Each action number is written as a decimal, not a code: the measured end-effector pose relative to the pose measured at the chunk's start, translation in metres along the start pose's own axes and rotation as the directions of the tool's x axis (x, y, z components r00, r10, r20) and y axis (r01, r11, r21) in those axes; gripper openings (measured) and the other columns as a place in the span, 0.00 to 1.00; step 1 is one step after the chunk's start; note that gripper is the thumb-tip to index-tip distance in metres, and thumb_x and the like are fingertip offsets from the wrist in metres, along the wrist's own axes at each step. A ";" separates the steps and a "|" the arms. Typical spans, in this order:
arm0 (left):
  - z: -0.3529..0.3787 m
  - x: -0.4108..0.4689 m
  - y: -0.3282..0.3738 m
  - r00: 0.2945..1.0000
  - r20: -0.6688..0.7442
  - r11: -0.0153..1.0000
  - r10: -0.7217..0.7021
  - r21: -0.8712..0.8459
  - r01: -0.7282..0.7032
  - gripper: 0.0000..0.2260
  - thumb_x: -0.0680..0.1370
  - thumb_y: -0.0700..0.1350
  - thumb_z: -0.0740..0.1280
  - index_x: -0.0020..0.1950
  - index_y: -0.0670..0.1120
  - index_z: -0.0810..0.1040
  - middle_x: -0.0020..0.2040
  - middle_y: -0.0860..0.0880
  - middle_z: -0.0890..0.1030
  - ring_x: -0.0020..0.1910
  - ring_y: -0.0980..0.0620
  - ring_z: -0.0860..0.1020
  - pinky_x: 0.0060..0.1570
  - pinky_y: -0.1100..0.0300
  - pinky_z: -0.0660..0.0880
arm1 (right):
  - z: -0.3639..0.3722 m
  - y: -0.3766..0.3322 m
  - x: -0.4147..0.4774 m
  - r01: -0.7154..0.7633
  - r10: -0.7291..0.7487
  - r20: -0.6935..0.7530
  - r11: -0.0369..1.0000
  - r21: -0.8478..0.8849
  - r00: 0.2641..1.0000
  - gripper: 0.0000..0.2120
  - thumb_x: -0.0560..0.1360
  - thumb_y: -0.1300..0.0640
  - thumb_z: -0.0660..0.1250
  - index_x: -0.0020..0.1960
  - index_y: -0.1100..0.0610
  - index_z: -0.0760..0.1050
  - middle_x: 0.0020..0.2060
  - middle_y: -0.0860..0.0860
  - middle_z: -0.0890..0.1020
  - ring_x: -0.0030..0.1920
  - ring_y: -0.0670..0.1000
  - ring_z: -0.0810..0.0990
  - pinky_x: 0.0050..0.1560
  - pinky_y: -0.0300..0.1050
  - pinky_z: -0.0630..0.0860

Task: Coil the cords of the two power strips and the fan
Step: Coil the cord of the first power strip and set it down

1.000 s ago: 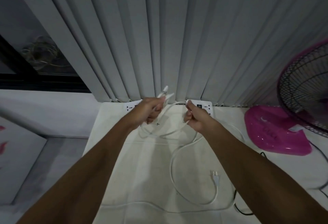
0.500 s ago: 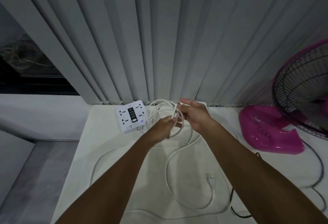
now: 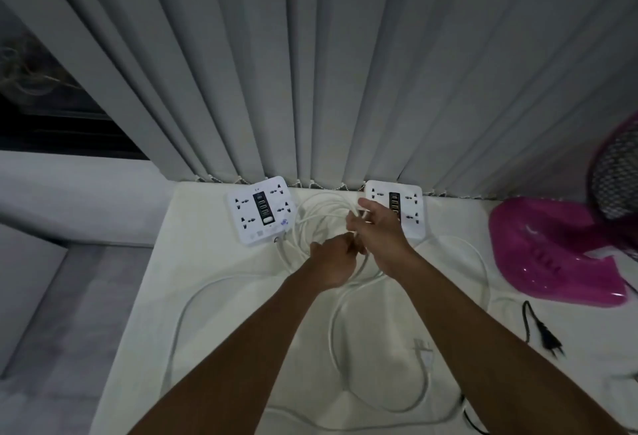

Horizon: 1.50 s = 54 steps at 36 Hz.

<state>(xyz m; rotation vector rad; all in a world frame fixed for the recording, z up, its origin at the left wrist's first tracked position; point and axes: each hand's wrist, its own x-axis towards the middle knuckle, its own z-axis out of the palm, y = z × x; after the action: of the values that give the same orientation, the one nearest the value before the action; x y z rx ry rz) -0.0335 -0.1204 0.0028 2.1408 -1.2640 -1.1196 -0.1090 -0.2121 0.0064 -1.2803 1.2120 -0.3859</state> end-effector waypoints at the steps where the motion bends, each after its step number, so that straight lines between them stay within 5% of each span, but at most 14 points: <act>1: 0.001 0.000 -0.002 1.000 0.005 1.000 0.012 0.003 -0.013 0.14 0.84 0.49 0.49 0.50 0.54 0.74 0.58 0.48 0.80 0.61 0.43 0.75 0.67 0.45 0.59 | 0.001 0.004 0.003 0.009 -0.009 -0.019 1.000 -0.010 1.000 0.25 0.77 0.60 0.71 0.73 0.55 0.71 0.46 0.59 0.80 0.37 0.52 0.79 0.25 0.41 0.71; 5: 0.006 0.001 -0.009 0.997 0.005 0.997 0.080 0.005 -0.080 0.15 0.84 0.49 0.52 0.51 0.44 0.75 0.51 0.41 0.76 0.53 0.39 0.76 0.62 0.44 0.68 | 0.005 0.013 0.016 0.035 -0.039 -0.061 0.997 -0.071 0.997 0.18 0.79 0.59 0.69 0.68 0.55 0.76 0.51 0.54 0.81 0.41 0.47 0.81 0.39 0.36 0.76; 8: 0.007 -0.001 -0.021 0.965 -0.120 0.972 0.232 -0.013 -0.235 0.13 0.84 0.45 0.56 0.61 0.41 0.76 0.55 0.41 0.76 0.56 0.42 0.76 0.62 0.50 0.71 | 0.005 0.014 0.027 0.058 -0.063 -0.076 0.996 -0.063 0.995 0.10 0.80 0.62 0.67 0.60 0.57 0.82 0.41 0.50 0.83 0.34 0.45 0.80 0.36 0.39 0.77; 12: -0.003 -0.007 -0.055 0.783 -0.523 0.925 0.338 0.032 -0.378 0.12 0.81 0.39 0.61 0.62 0.42 0.78 0.60 0.46 0.77 0.62 0.50 0.75 0.66 0.60 0.68 | -0.003 0.015 0.046 0.020 -0.027 -0.083 0.996 -0.088 0.996 0.12 0.81 0.67 0.63 0.60 0.59 0.81 0.49 0.52 0.85 0.49 0.50 0.82 0.45 0.40 0.77; 15: -0.018 -0.004 -0.091 0.694 -0.670 0.965 0.264 0.188 -0.186 0.13 0.78 0.36 0.63 0.61 0.43 0.79 0.58 0.45 0.79 0.59 0.46 0.76 0.62 0.53 0.71 | -0.008 0.014 0.057 0.019 -0.023 -0.030 0.992 -0.129 0.999 0.15 0.82 0.69 0.60 0.62 0.58 0.80 0.55 0.52 0.84 0.51 0.45 0.81 0.47 0.36 0.74; 20: -0.027 -0.003 -0.145 0.865 -0.500 0.908 0.051 0.383 0.167 0.22 0.82 0.44 0.58 0.77 0.48 0.65 0.77 0.44 0.64 0.74 0.39 0.64 0.72 0.46 0.63 | -0.008 0.007 0.073 0.097 -0.085 0.058 0.962 -0.256 0.995 0.16 0.81 0.67 0.61 0.52 0.48 0.80 0.56 0.56 0.84 0.50 0.50 0.79 0.52 0.43 0.72; 23: -0.028 -0.005 -0.160 0.889 -0.449 0.894 0.091 0.430 0.125 0.21 0.83 0.46 0.56 0.77 0.48 0.66 0.78 0.43 0.62 0.77 0.38 0.60 0.72 0.43 0.62 | -0.007 0.004 0.087 0.108 -0.081 0.090 0.925 -0.364 0.993 0.16 0.81 0.68 0.59 0.52 0.51 0.80 0.56 0.56 0.84 0.40 0.47 0.76 0.42 0.43 0.71; 29: -0.046 0.000 -0.178 0.903 -0.396 0.899 0.168 0.437 0.024 0.19 0.83 0.45 0.58 0.74 0.48 0.71 0.77 0.44 0.64 0.77 0.40 0.59 0.74 0.43 0.61 | 0.006 -0.011 0.111 0.176 -0.087 0.169 0.746 -0.642 0.982 0.14 0.80 0.65 0.60 0.57 0.54 0.81 0.53 0.53 0.84 0.47 0.52 0.80 0.38 0.40 0.72; 34: -0.059 0.003 -0.192 0.897 -0.371 0.891 0.242 0.451 -0.054 0.17 0.81 0.45 0.62 0.70 0.47 0.76 0.75 0.45 0.69 0.76 0.40 0.62 0.75 0.43 0.59 | 0.026 -0.015 0.128 0.259 -0.051 0.281 0.569 -0.780 0.958 0.22 0.77 0.72 0.59 0.67 0.60 0.76 0.64 0.58 0.80 0.62 0.57 0.80 0.55 0.40 0.73; 39: -0.061 0.008 -0.190 0.881 -0.398 0.874 0.257 0.485 -0.036 0.16 0.80 0.48 0.64 0.66 0.46 0.79 0.72 0.44 0.74 0.74 0.40 0.67 0.72 0.42 0.64 | 0.049 0.005 0.134 0.303 -0.048 0.323 0.496 -0.814 0.945 0.29 0.75 0.75 0.58 0.73 0.58 0.72 0.72 0.64 0.63 0.73 0.61 0.66 0.72 0.38 0.62; 43: -0.059 0.013 -0.185 0.856 -0.452 0.870 0.252 0.493 0.004 0.15 0.80 0.52 0.63 0.59 0.46 0.83 0.68 0.44 0.77 0.71 0.40 0.71 0.68 0.42 0.68 | 0.061 0.022 0.127 0.406 -0.352 0.237 0.555 -0.726 0.905 0.31 0.70 0.81 0.59 0.69 0.61 0.77 0.64 0.65 0.75 0.67 0.63 0.75 0.71 0.50 0.71; 46: -0.056 0.018 -0.178 0.836 -0.488 0.860 0.250 0.508 0.040 0.17 0.80 0.54 0.61 0.53 0.45 0.85 0.65 0.44 0.80 0.68 0.39 0.74 0.65 0.43 0.70 | 0.063 0.033 0.120 0.453 -0.540 0.136 0.513 -0.729 0.830 0.22 0.74 0.75 0.65 0.65 0.61 0.80 0.59 0.62 0.84 0.62 0.61 0.81 0.67 0.52 0.75; 49: -0.055 0.024 -0.174 0.819 -0.506 0.838 0.272 0.543 0.057 0.17 0.80 0.53 0.62 0.49 0.44 0.85 0.62 0.44 0.81 0.64 0.38 0.76 0.62 0.45 0.72 | 0.067 0.045 0.106 0.429 -0.571 0.067 0.528 -0.733 0.818 0.15 0.81 0.61 0.64 0.66 0.59 0.79 0.66 0.60 0.80 0.71 0.60 0.75 0.72 0.58 0.69; 54: -0.055 0.029 -0.173 0.829 -0.501 0.830 0.247 0.551 0.086 0.17 0.80 0.54 0.61 0.47 0.45 0.85 0.60 0.44 0.82 0.61 0.38 0.77 0.59 0.45 0.73 | 0.082 0.078 0.066 0.321 -0.452 0.114 0.412 -0.853 0.884 0.34 0.76 0.27 0.53 0.77 0.42 0.63 0.81 0.54 0.58 0.80 0.65 0.53 0.75 0.71 0.53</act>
<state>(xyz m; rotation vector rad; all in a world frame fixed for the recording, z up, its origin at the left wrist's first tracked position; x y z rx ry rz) 0.1108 -0.0612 -0.0953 2.5090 -1.4764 -0.0139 -0.0443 -0.1973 -0.1067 -2.4997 1.2393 -0.1769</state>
